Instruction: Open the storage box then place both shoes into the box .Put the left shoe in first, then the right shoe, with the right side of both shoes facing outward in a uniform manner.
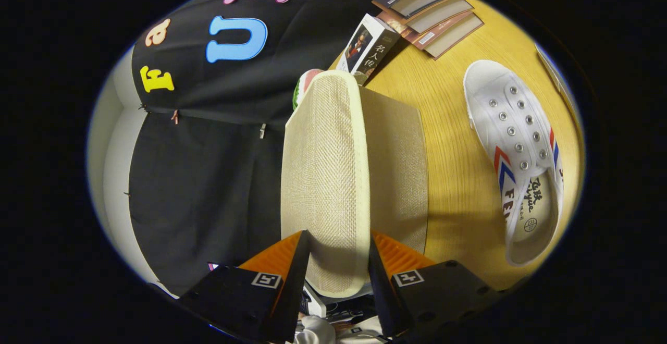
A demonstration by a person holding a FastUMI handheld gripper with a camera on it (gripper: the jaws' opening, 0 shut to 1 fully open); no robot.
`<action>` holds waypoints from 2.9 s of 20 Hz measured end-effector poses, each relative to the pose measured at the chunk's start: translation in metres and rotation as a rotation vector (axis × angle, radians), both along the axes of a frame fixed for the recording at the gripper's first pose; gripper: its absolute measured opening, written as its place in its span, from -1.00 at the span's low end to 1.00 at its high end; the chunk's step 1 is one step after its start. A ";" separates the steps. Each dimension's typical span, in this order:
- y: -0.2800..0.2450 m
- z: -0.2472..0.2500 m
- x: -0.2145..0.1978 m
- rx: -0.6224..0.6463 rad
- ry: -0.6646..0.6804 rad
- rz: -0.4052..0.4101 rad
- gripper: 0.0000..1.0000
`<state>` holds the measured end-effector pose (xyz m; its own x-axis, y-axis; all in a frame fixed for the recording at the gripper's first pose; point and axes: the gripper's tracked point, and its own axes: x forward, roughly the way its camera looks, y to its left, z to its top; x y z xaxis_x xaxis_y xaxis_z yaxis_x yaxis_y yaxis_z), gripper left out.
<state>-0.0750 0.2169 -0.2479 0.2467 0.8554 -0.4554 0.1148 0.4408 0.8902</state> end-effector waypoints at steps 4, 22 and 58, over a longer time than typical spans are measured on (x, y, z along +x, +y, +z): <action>-0.002 0.010 0.003 0.039 0.045 -0.008 -0.36; 0.017 0.088 0.011 0.000 -0.027 -0.005 -0.90; 0.257 0.173 0.053 -0.081 -0.369 0.101 0.95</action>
